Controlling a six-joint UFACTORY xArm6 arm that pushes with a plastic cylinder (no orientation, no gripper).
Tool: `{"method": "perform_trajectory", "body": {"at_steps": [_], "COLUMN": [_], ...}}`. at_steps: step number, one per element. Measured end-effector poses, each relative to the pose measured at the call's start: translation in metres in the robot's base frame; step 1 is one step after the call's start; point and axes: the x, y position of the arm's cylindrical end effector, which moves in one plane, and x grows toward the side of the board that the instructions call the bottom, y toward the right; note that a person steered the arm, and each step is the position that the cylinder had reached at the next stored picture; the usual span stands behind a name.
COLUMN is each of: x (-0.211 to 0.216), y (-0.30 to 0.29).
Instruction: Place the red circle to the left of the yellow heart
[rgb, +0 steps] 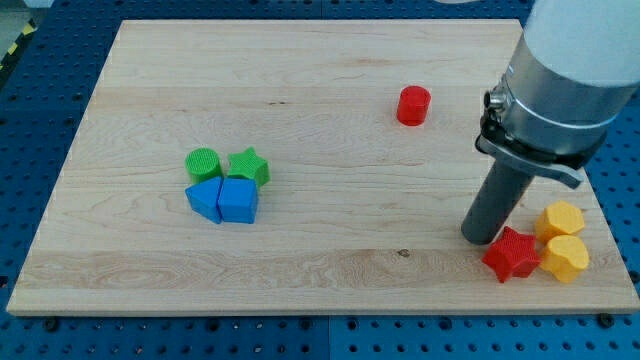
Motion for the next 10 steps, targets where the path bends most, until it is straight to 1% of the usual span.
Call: {"method": "perform_trajectory", "body": {"at_steps": [1,2,3,6,7,10], "x": [-0.013,-0.013,-0.013,0.012,0.021,0.021], "y": [0.000,0.000,-0.017,-0.018,-0.005,0.002]}}
